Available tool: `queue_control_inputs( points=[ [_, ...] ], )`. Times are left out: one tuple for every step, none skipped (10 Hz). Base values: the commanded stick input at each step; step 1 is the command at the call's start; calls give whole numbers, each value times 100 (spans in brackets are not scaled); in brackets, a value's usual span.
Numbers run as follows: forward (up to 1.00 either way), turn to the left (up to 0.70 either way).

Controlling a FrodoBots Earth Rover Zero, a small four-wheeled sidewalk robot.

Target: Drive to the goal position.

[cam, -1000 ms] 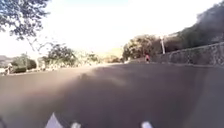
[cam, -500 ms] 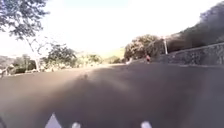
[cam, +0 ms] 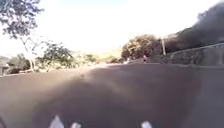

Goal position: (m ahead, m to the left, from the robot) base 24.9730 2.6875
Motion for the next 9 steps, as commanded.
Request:
queue_control_inputs(
  points=[
    [85,-19],
    [85,-6],
    [85,0],
    [85,0],
    [85,0],
    [85,0],
    [85,0],
    [85,0],
    [85,0]
  ],
)
